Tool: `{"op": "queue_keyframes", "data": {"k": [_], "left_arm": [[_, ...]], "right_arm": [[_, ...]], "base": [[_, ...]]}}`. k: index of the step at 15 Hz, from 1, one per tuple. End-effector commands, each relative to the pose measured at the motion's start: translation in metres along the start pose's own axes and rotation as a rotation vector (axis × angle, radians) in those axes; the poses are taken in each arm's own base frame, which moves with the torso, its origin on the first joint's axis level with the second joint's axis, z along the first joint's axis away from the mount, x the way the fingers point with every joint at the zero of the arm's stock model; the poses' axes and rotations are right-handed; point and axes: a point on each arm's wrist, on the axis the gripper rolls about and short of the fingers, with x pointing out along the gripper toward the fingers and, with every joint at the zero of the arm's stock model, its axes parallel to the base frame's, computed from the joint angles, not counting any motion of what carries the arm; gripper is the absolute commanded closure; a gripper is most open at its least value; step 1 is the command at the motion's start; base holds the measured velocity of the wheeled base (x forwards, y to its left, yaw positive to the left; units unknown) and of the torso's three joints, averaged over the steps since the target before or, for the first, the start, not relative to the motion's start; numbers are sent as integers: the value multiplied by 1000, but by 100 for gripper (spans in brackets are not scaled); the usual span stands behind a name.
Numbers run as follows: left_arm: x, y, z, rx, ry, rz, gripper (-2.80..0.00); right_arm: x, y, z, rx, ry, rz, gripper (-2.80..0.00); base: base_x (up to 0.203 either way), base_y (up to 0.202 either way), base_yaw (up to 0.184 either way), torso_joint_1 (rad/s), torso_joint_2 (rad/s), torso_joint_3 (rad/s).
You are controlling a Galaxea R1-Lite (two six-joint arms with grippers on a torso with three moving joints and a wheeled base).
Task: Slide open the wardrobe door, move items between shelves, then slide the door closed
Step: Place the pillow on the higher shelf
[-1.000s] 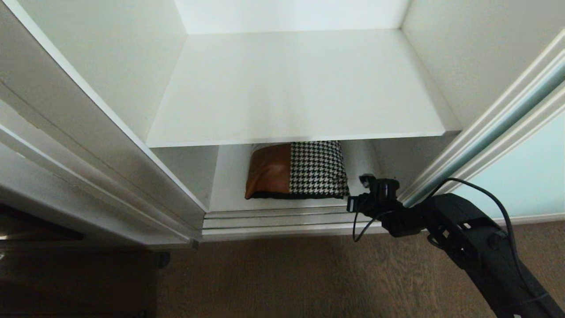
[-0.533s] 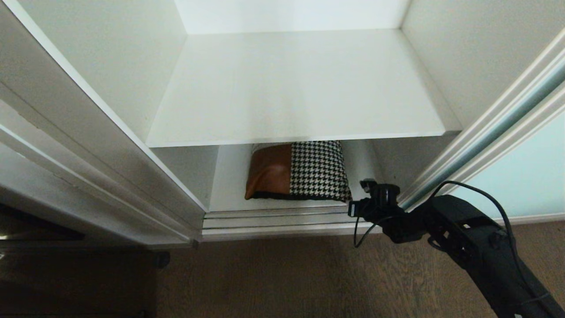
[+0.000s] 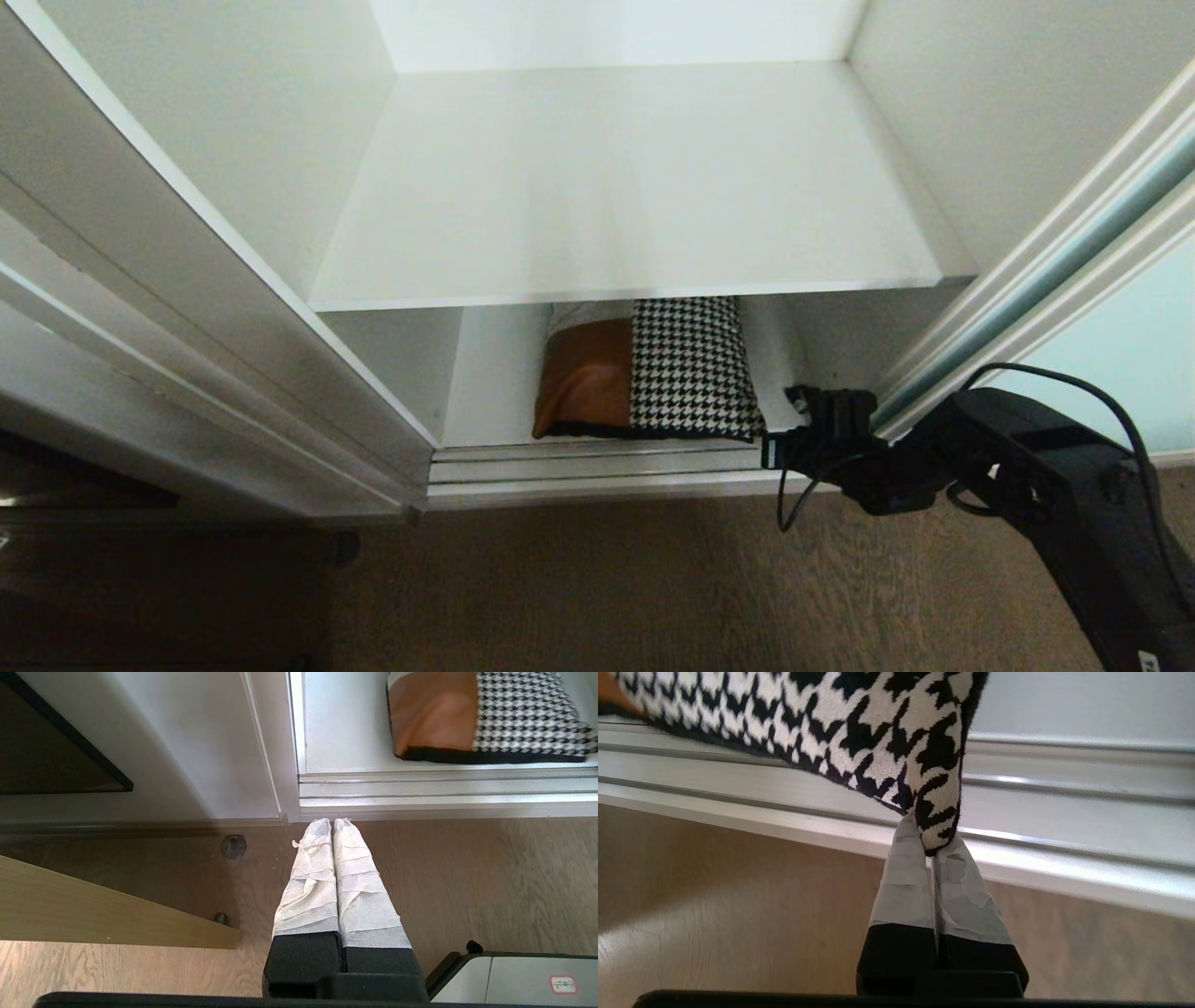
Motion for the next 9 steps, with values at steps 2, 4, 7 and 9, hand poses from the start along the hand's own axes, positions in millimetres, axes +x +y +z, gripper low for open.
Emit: {"op": "queue_keyframes", "data": {"k": [2,4,7,9], "left_arm": [[0,0,0,1,2,0,0],[0,0,0,0,0,0,0],[0,0,0,0,2,0,0],[0,0,0,0,2,0,0]], "right_arm": [[-14,-6,4,22,43,-15,0],[-18,-9,-1,37,94,-26,0],[-26,-13,-5,61,165,-49,0],[-38,-10,3,75,204,-57,0]], "base": [[0,0,0,0,0,0],[0,0,0,0,0,0],[0,0,0,0,0,0],[0,0,0,0,0,0]]}}
